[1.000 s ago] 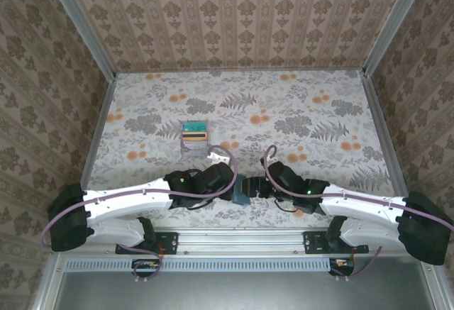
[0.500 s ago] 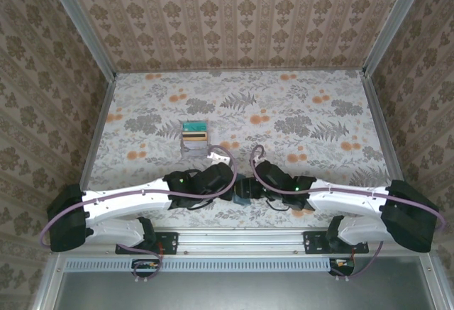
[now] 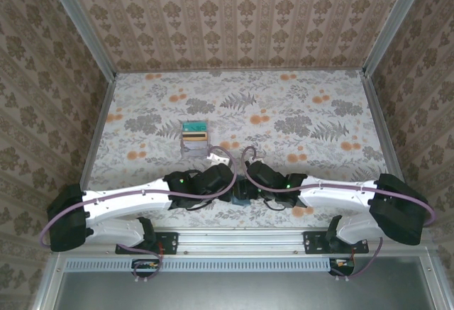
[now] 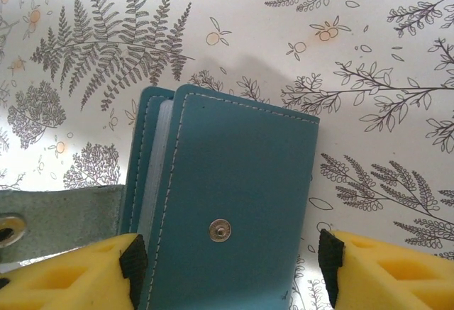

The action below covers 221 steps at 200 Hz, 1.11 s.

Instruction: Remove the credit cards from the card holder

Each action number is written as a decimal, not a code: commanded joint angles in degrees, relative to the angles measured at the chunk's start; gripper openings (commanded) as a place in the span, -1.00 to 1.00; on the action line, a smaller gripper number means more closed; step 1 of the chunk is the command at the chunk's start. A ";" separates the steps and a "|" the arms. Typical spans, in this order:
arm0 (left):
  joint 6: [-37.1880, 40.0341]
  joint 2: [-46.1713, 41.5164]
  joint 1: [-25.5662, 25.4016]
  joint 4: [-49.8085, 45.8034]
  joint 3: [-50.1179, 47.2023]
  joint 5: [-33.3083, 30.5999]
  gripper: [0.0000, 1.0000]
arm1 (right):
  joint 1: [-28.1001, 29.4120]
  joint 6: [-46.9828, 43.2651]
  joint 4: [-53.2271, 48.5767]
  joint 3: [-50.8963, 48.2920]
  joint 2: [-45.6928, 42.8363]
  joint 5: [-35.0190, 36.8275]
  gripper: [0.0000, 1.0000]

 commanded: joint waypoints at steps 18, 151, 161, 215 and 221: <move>1.03 -2.51 -0.45 0.99 0.79 -0.48 -1.00 | 0.47 -0.94 1.19 0.11 0.37 -2.18 0.37; 0.23 -2.53 0.85 0.16 -1.34 -1.06 -1.00 | 0.56 0.56 -4.21 -2.51 -5.58 4.30 -0.18; 0.02 -2.51 1.27 0.48 -1.95 -0.47 -1.00 | 0.56 0.56 -4.20 -2.80 -5.74 4.30 -0.18; -0.08 -3.30 1.74 0.58 -3.08 -0.12 -1.00 | 0.56 1.07 -3.55 -2.62 -4.51 3.40 0.00; -0.05 -3.45 1.77 0.54 -3.08 -0.17 -1.00 | 0.56 1.08 -3.15 -2.53 -4.55 2.92 0.07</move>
